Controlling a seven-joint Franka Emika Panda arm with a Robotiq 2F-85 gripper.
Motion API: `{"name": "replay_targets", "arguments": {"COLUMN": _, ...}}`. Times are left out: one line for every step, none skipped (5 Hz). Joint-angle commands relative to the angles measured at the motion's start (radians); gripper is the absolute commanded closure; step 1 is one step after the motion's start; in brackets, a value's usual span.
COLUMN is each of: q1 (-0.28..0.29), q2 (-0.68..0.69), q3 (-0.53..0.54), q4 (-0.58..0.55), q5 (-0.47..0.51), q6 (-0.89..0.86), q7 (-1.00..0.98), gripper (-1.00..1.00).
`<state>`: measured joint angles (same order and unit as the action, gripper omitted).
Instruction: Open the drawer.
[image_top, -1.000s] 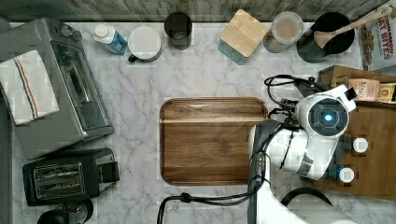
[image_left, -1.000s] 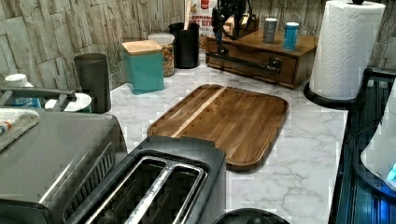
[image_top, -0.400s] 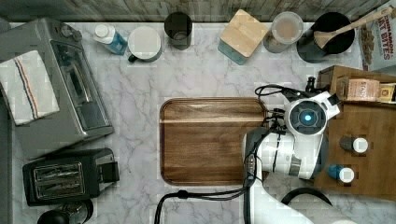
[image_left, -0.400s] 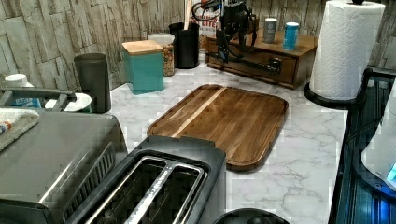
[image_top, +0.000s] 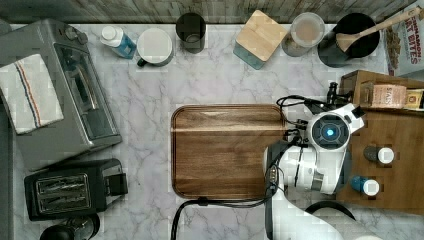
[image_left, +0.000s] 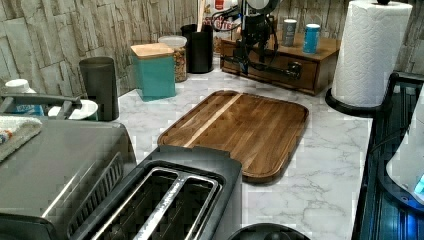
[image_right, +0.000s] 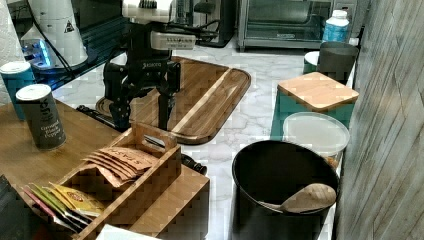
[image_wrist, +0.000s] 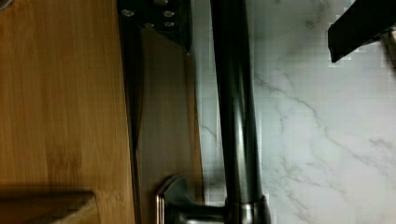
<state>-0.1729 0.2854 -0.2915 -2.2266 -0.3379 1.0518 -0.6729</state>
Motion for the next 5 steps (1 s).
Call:
{"name": "replay_targets", "arguments": {"q1": -0.036, "q2": 0.06, "q3": 0.021, "q4": 0.033, "q5": 0.115, "q6": 0.076, "q7": -0.019, "gripper": -1.0}}
{"name": "replay_targets", "arguments": {"q1": -0.041, "q2": 0.078, "q3": 0.023, "q4": 0.04, "q5": 0.116, "q6": 0.101, "q7": -0.041, "gripper": -1.0}}
{"name": "replay_targets", "arguments": {"q1": -0.084, "q2": 0.062, "q3": 0.081, "q4": 0.039, "q5": 0.157, "q6": 0.087, "q7": -0.121, "gripper": -1.0}}
{"name": "replay_targets", "arguments": {"q1": -0.128, "q2": 0.044, "q3": 0.164, "q4": 0.087, "q5": 0.245, "q6": -0.046, "q7": -0.211, "gripper": -1.0}}
{"name": "replay_targets", "arguments": {"q1": -0.11, "q2": -0.008, "q3": 0.208, "q4": 0.036, "q5": 0.287, "q6": -0.004, "q7": -0.196, "gripper": -1.0}}
